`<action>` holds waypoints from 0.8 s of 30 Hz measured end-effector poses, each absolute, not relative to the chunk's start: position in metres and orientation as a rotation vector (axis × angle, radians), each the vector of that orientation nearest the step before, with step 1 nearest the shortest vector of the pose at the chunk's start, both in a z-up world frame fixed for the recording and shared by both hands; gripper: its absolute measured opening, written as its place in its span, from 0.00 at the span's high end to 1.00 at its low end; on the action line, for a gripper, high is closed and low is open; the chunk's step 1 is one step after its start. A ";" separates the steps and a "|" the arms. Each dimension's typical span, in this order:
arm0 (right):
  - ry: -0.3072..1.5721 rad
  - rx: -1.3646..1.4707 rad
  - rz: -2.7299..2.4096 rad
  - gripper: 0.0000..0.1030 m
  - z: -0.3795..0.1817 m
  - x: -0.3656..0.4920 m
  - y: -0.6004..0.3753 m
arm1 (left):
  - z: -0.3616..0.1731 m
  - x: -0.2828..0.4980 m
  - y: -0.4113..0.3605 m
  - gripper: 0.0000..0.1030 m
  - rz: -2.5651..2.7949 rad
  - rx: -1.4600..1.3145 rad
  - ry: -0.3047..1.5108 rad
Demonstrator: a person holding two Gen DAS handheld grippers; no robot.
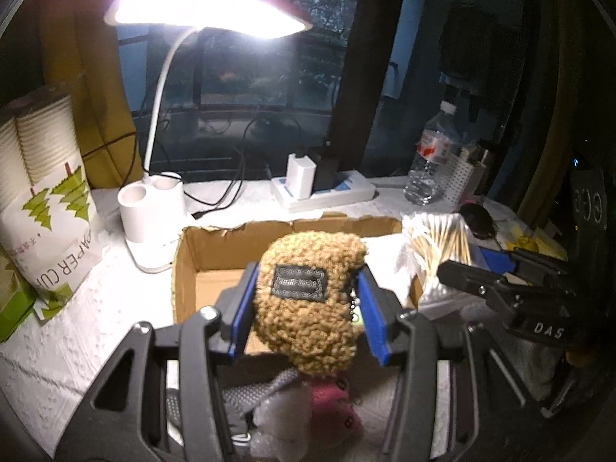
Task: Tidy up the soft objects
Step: 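Carry the swab bag and brown pouch over the cardboard box with both tools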
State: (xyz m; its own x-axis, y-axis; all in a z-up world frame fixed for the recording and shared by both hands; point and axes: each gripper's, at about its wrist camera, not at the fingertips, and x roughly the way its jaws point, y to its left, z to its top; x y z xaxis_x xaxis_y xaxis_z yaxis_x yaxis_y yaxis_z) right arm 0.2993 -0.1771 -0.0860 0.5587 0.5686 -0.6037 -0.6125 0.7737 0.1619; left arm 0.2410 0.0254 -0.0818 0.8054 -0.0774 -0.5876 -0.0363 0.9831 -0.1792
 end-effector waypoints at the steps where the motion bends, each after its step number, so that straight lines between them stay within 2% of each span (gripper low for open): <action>1: 0.690 -0.067 0.699 0.52 -0.087 0.302 -0.177 | -0.083 0.243 0.026 0.51 -0.020 -0.186 0.638; 24: 0.782 -0.111 0.683 0.52 -0.131 0.339 -0.159 | -0.128 0.283 0.028 0.51 0.015 -0.198 0.746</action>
State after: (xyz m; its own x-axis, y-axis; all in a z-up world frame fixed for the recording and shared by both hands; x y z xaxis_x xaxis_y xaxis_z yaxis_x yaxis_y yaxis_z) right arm 0.3394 -0.1586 -0.1311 0.5077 0.5259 -0.6824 -0.6054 0.7813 0.1517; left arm 0.2826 0.0284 -0.1276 0.7349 -0.0564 -0.6758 -0.0839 0.9813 -0.1732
